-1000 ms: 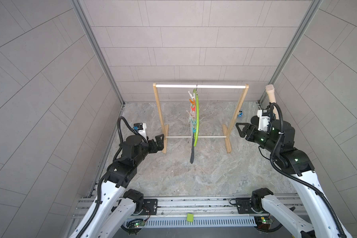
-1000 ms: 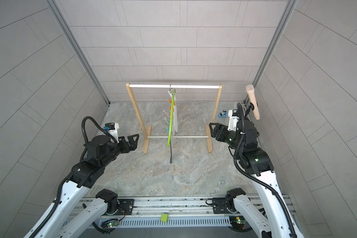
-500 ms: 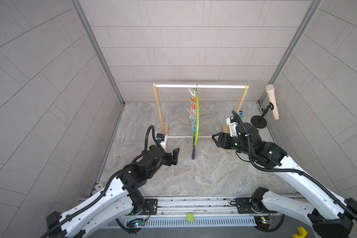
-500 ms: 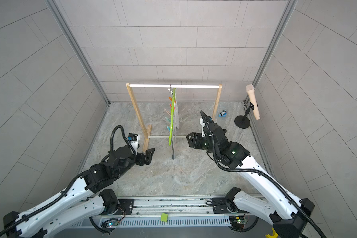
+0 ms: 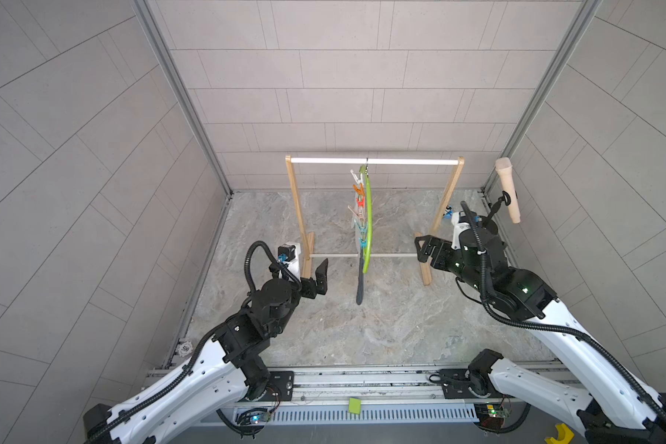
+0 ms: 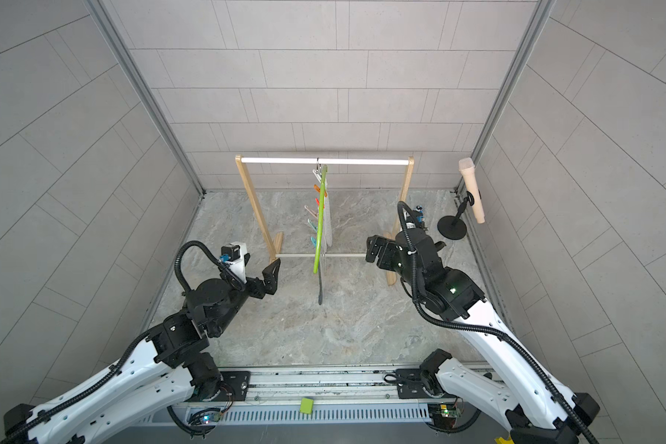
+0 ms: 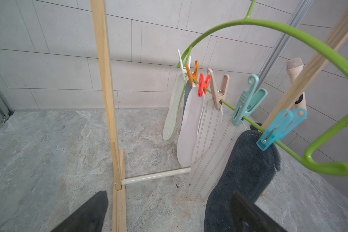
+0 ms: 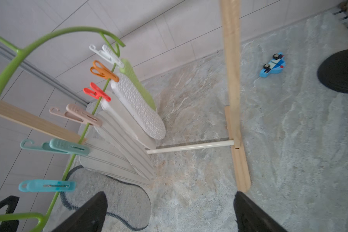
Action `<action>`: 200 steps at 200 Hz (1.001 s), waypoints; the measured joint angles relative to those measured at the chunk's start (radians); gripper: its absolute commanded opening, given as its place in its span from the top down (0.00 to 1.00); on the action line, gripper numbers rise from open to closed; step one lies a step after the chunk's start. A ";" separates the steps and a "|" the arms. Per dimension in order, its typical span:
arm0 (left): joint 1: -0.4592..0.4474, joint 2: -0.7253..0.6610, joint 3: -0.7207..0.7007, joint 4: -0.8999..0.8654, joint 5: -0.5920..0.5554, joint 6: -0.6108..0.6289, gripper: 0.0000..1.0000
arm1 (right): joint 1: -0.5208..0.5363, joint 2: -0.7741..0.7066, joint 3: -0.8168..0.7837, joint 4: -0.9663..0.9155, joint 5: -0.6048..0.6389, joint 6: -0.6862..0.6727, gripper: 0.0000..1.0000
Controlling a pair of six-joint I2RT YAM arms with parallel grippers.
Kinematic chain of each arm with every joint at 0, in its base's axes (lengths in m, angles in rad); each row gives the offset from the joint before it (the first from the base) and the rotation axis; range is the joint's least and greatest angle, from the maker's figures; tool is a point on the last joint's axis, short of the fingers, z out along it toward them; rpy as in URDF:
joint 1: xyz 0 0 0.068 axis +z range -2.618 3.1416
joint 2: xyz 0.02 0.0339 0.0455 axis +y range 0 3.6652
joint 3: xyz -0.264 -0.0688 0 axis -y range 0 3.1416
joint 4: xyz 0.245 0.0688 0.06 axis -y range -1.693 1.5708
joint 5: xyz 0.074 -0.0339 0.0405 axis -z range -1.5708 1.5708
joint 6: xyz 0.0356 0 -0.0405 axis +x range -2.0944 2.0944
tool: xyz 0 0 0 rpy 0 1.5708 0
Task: Take the shoe insoles off the hanger
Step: Remove the insole from the hanger.
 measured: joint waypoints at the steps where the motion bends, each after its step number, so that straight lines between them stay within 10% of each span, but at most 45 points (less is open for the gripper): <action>1: 0.000 0.001 0.000 -0.001 0.002 0.003 0.11 | -0.002 -0.002 0.000 0.000 -0.001 0.001 0.06; 69: -0.231 0.088 -0.184 0.146 -0.008 0.056 0.18 | -0.012 0.106 -0.002 0.033 -0.126 0.024 0.14; 200: -0.259 0.574 -0.327 0.877 -0.059 -0.002 0.21 | -0.011 0.259 0.029 0.051 -0.190 0.059 0.13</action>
